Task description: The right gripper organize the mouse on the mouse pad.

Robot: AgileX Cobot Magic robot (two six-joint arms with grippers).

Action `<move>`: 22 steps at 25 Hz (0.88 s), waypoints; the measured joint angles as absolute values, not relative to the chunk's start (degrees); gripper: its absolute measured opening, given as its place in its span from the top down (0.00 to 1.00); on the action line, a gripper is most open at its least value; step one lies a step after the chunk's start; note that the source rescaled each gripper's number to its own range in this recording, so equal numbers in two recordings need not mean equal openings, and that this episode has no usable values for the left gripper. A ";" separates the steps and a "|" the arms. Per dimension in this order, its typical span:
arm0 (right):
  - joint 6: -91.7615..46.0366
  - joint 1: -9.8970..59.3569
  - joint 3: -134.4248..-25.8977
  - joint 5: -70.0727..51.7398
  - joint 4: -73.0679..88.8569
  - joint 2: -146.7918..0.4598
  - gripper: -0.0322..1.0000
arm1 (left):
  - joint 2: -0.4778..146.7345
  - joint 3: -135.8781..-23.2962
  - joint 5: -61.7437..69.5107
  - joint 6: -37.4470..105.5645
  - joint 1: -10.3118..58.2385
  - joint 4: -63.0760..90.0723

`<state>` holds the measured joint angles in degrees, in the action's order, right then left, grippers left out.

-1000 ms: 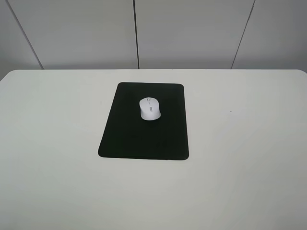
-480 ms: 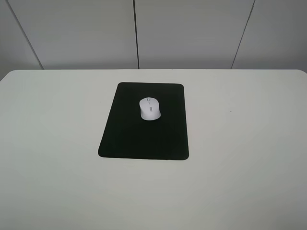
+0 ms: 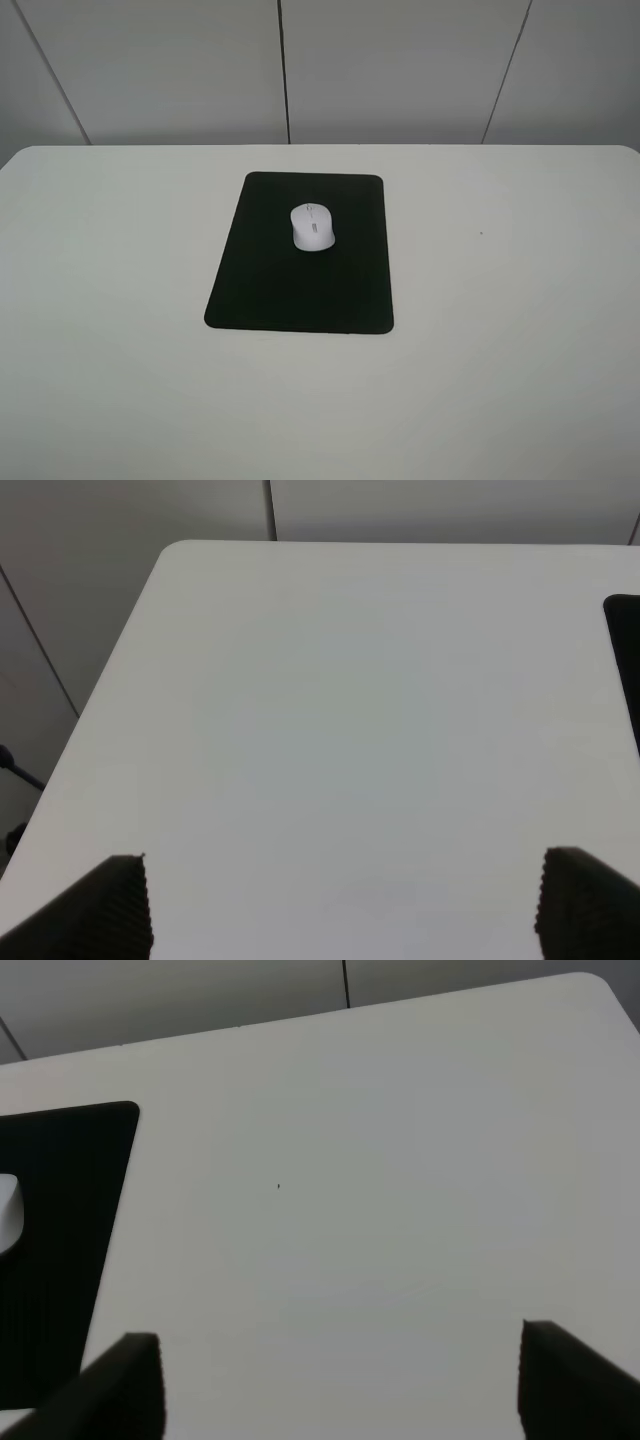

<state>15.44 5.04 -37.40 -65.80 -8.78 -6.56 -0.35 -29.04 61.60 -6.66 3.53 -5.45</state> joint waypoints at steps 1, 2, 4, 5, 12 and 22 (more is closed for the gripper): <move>15.44 5.04 -37.40 -65.93 -8.95 -5.88 0.25 | -0.35 -29.04 61.60 -6.66 3.53 -5.45; 15.44 5.04 -37.40 -65.93 -9.20 -5.31 0.23 | -0.35 -29.04 61.60 -6.66 3.53 -5.45; 15.44 5.04 -36.80 -65.38 -9.93 -3.76 0.23 | -0.35 -29.04 61.60 -6.66 3.53 -5.45; 15.44 5.04 -36.27 -64.99 -10.08 -3.01 0.23 | -0.35 -29.04 61.60 -6.66 3.53 -5.45; 15.46 5.04 -30.54 -63.64 -10.07 0.29 0.22 | -0.35 -29.04 61.60 -6.66 3.53 -5.45; 14.40 5.04 -29.92 -62.10 -10.28 0.29 0.21 | -0.35 -29.04 61.60 -6.66 3.53 -5.45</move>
<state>14.40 5.04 -29.92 -62.10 -10.28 0.29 -0.35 -29.04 61.60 -6.66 3.53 -5.45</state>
